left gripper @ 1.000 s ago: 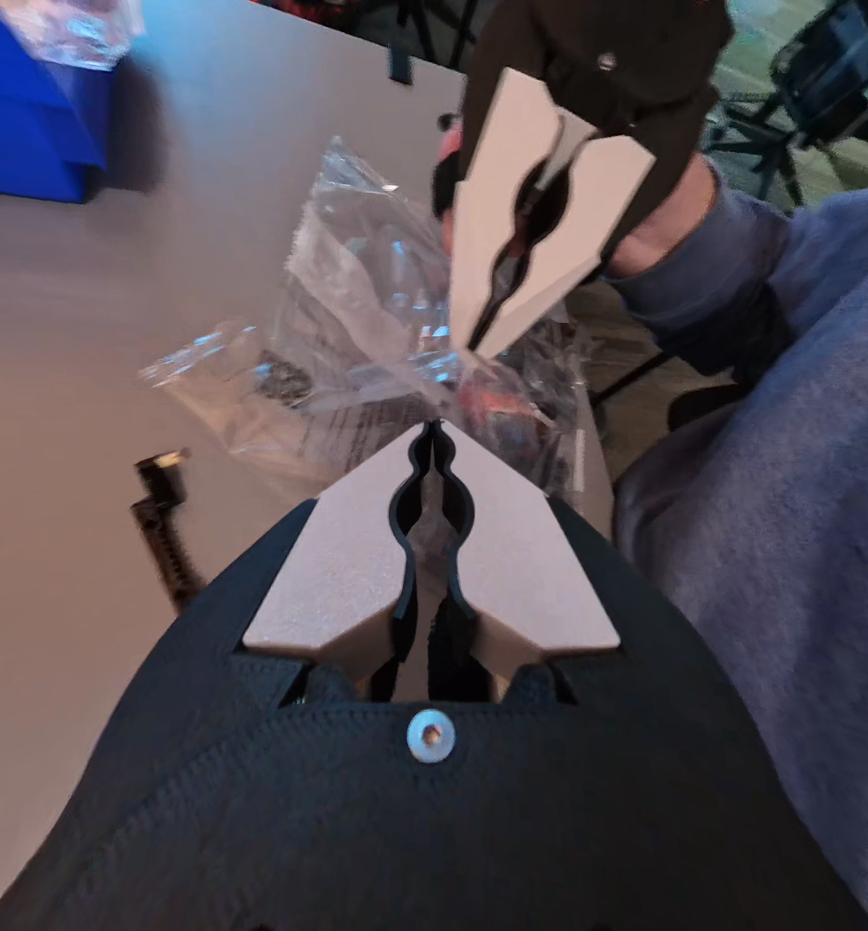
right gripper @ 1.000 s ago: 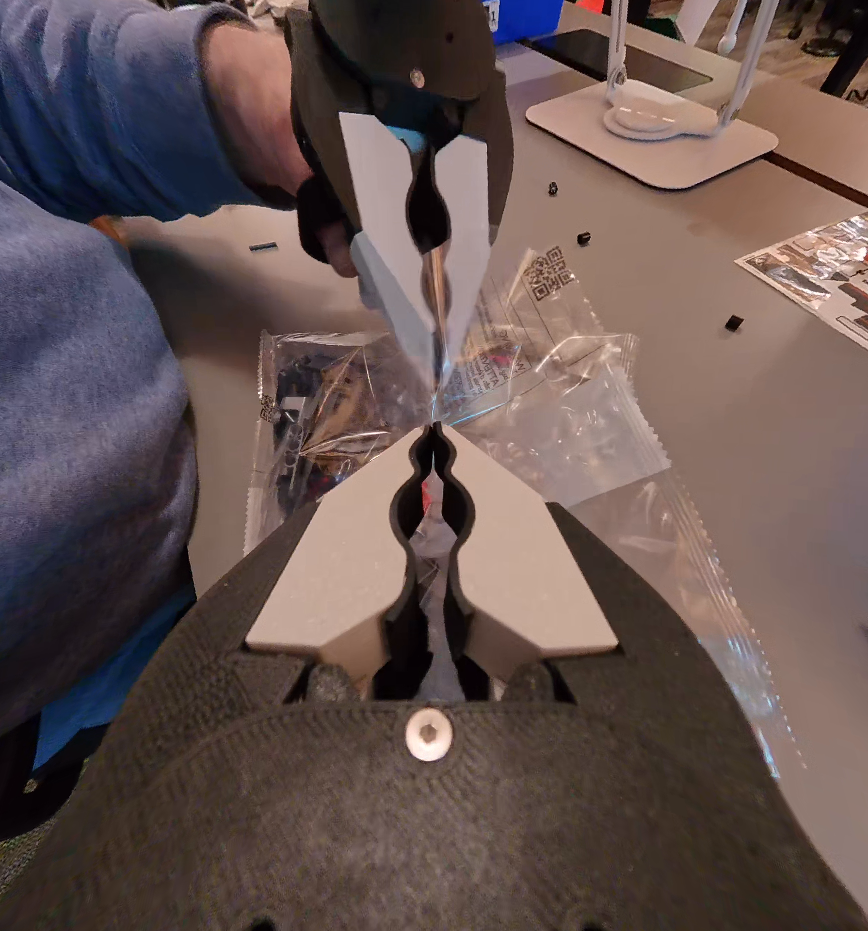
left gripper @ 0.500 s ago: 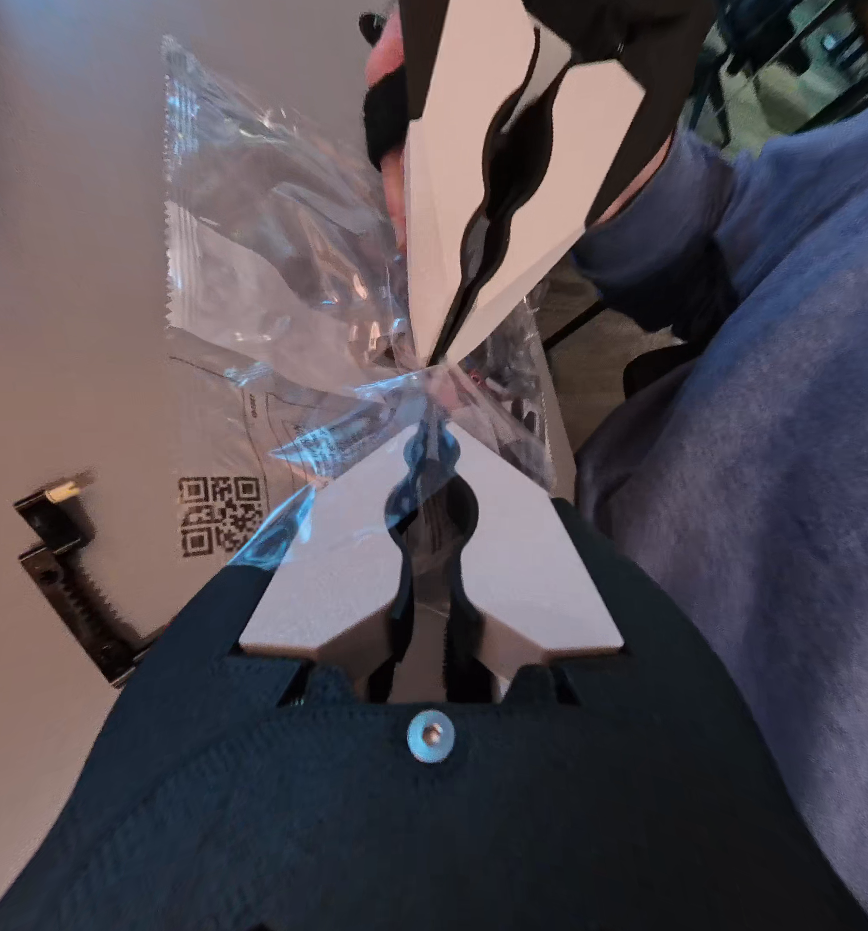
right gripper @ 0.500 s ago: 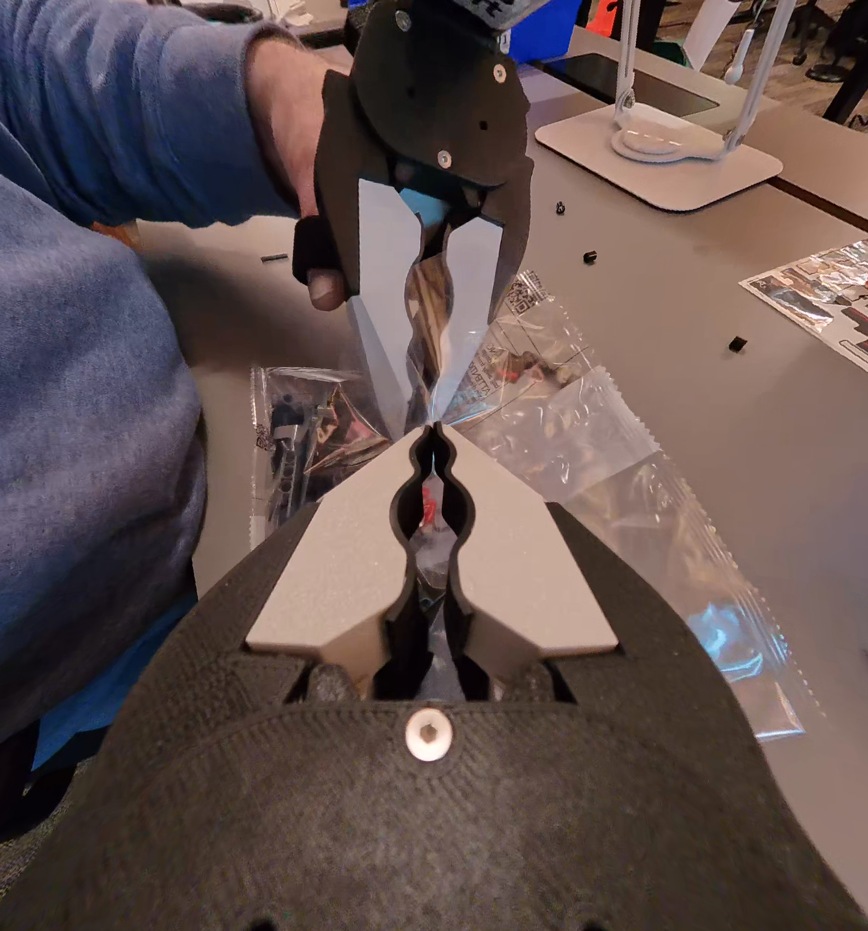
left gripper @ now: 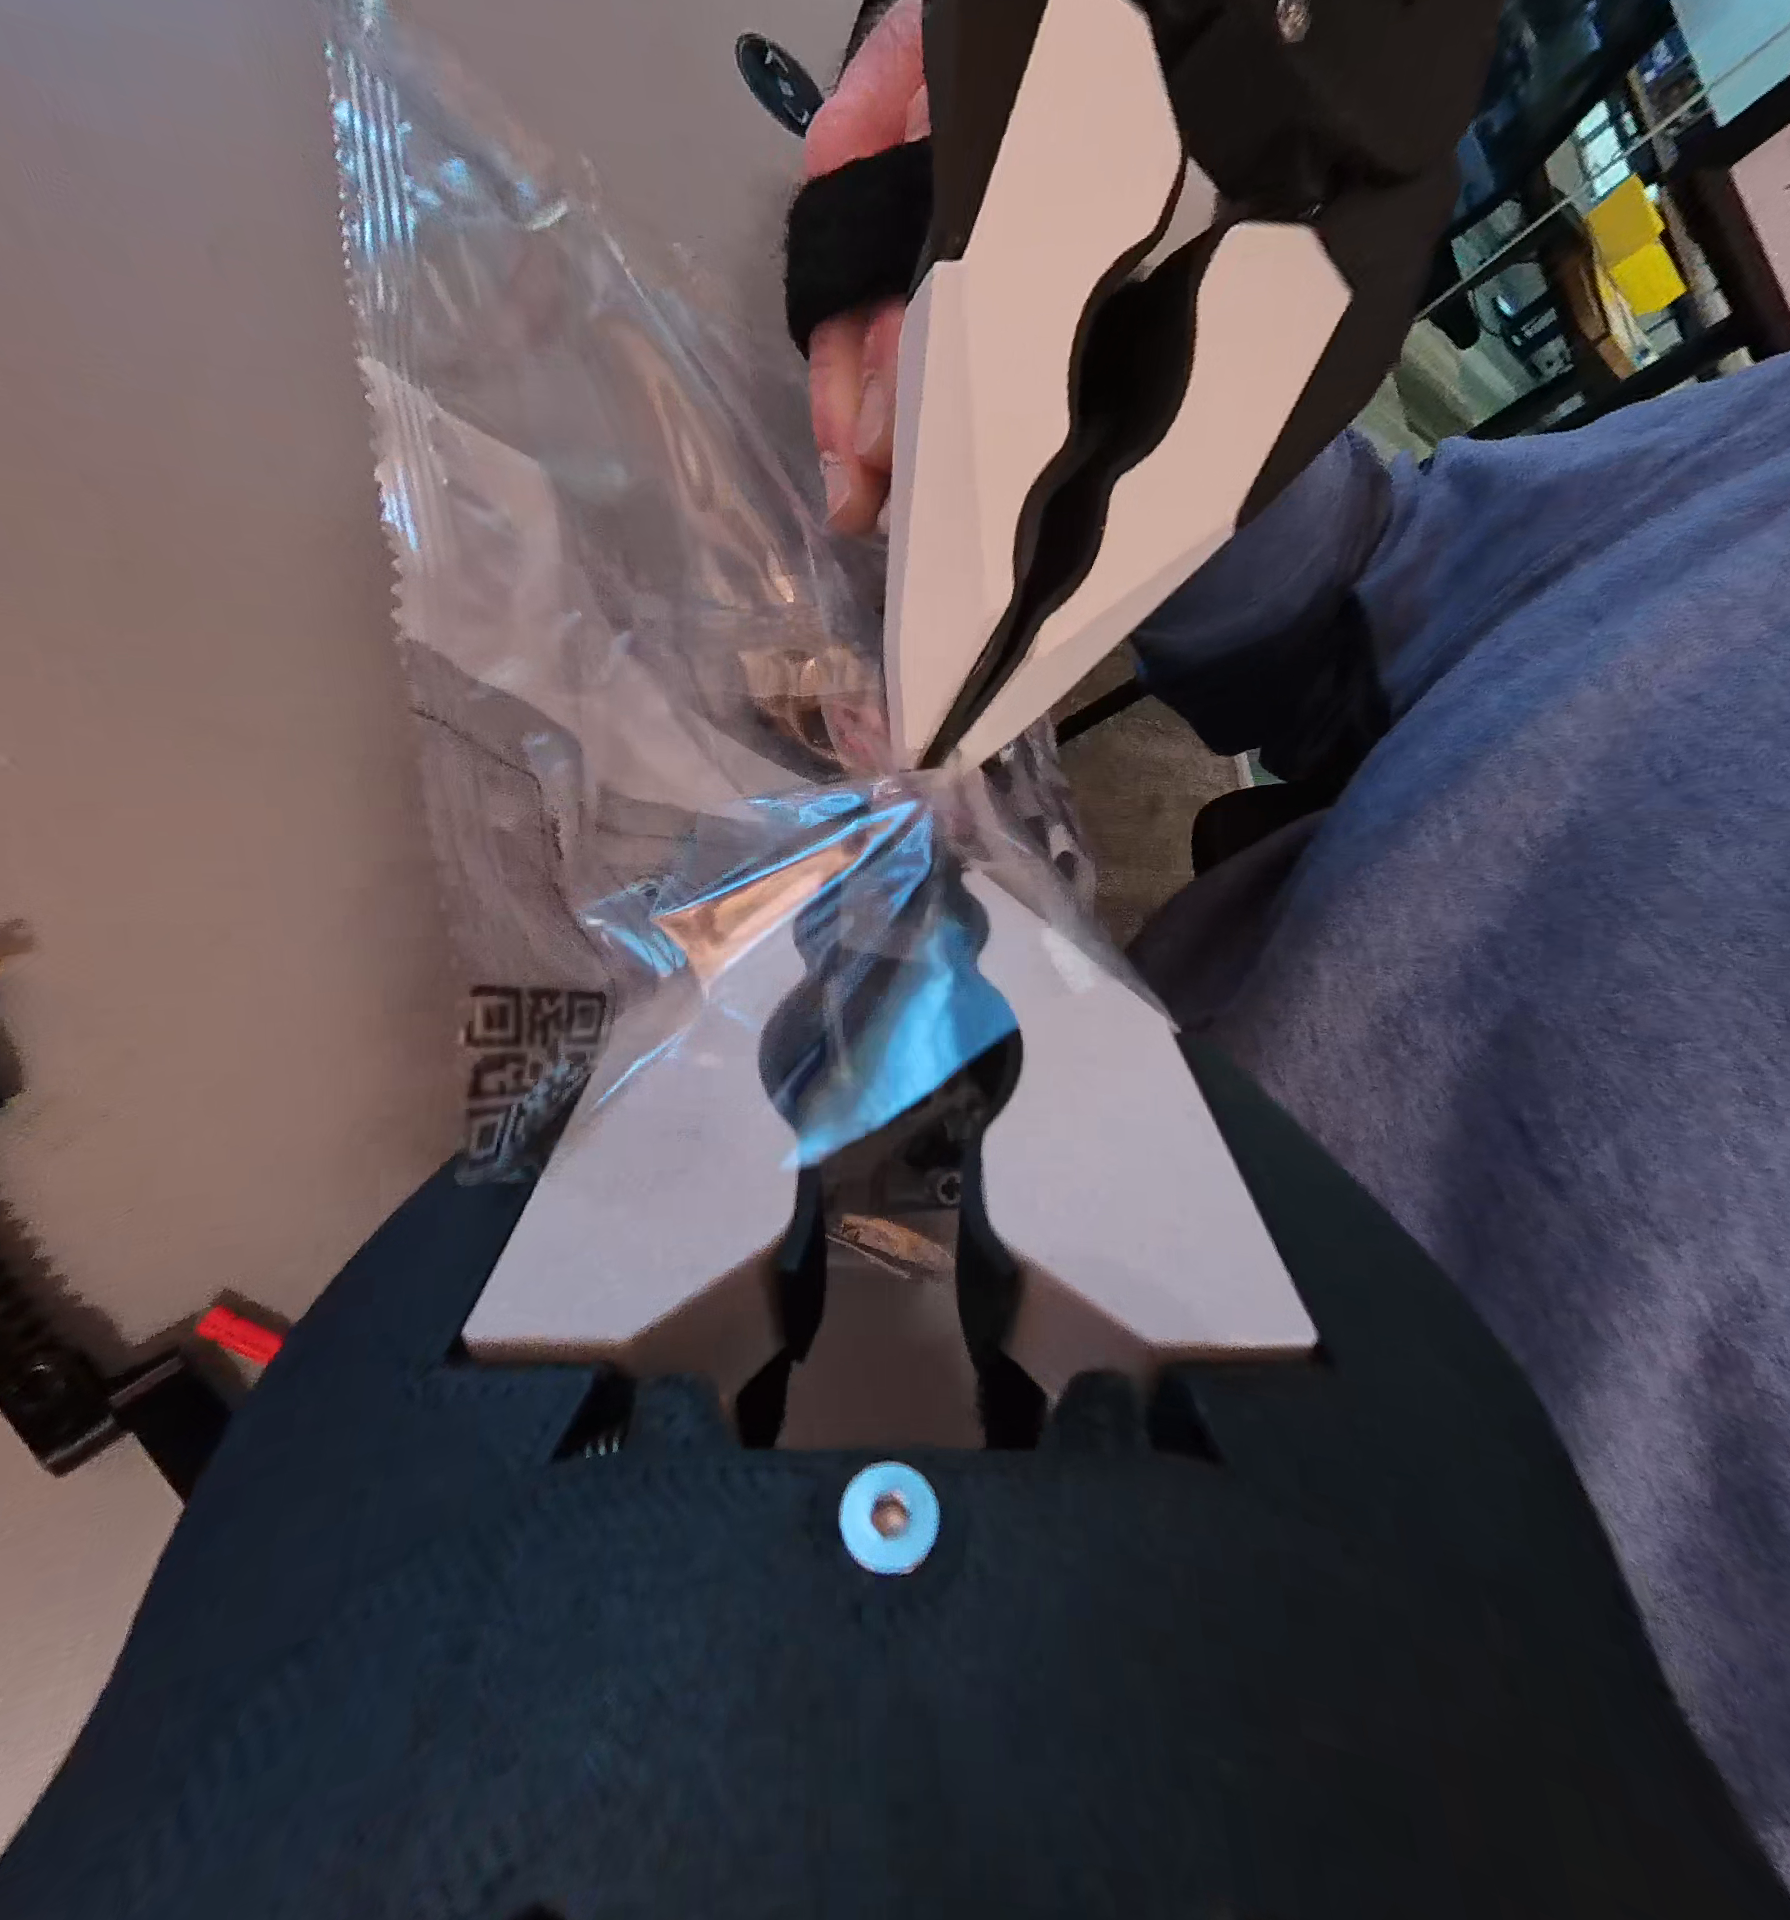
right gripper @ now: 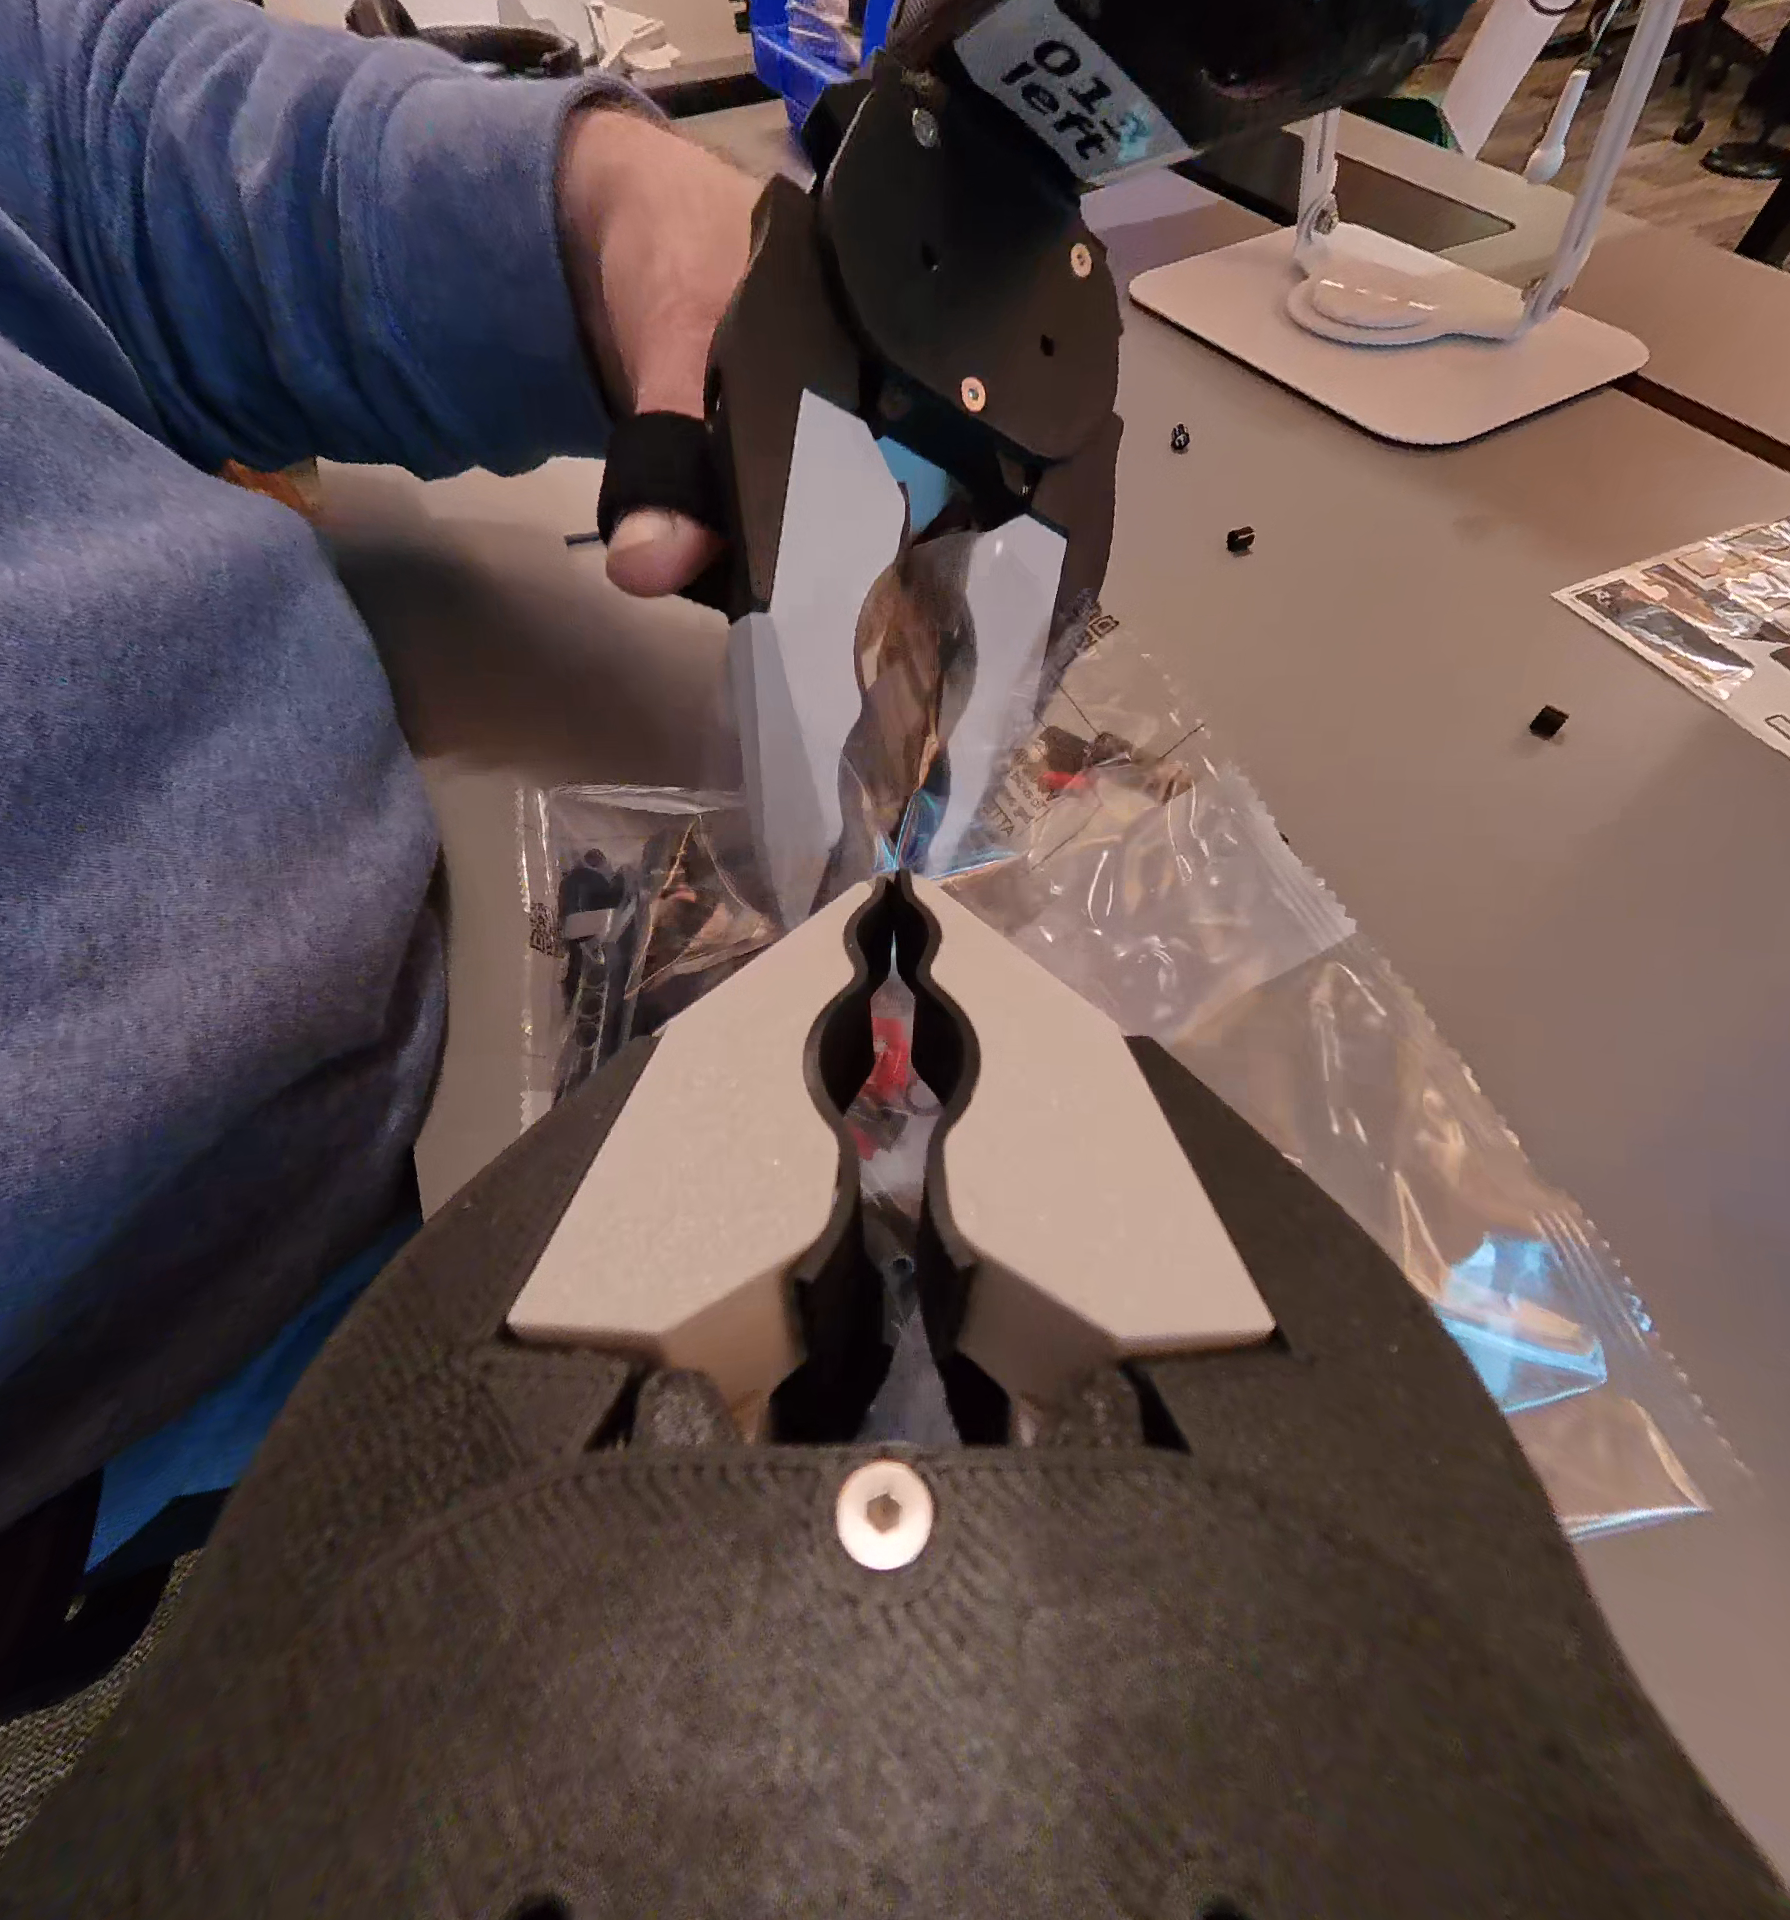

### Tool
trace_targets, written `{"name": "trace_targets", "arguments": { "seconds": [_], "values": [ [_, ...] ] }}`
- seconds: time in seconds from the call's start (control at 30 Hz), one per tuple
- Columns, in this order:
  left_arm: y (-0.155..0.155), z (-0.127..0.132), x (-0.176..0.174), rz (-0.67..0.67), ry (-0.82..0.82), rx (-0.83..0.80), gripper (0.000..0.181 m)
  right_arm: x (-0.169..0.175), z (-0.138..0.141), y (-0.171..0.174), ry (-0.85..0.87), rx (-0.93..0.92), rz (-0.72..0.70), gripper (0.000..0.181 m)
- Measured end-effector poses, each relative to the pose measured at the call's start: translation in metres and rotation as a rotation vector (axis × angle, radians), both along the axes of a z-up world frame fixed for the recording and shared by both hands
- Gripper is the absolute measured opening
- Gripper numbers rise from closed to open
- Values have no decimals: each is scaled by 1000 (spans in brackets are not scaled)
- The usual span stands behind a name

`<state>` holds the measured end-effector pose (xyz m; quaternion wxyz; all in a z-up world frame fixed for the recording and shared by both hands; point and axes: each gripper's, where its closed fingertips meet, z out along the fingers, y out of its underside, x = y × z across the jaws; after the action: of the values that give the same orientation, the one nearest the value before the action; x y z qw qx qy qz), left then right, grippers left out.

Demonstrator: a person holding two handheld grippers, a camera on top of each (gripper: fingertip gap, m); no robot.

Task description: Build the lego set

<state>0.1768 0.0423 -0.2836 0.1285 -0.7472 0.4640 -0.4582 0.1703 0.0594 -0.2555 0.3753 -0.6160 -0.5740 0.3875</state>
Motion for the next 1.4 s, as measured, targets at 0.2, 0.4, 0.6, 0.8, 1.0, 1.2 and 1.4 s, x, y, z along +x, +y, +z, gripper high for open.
{"name": "trace_targets", "arguments": {
  "seconds": [0.2,0.4,0.6,0.8,1.0,1.2,1.4],
  "values": [
    [-6,-2,6,-18,2,-8,0,0,0,0,2,0,1,0],
    [-5,0,5,-14,-42,-49,4,-1,0,0,3,1,7,0],
    [-9,19,-3,-56,-147,-85,16,0,5,-1,29,-11,14,0],
    [-12,7,0,-52,-130,-67,15,-1,-4,-3,-50,26,3,13],
    [-14,1,6,-40,-122,-31,16,10,-9,-7,-150,59,-56,45],
    [-17,-3,13,-50,-115,-22,18,63,3,2,-2,-40,-268,56],
    [-19,-1,19,-53,-109,-11,16,138,8,-6,-27,-73,-469,56]
  ]
}}
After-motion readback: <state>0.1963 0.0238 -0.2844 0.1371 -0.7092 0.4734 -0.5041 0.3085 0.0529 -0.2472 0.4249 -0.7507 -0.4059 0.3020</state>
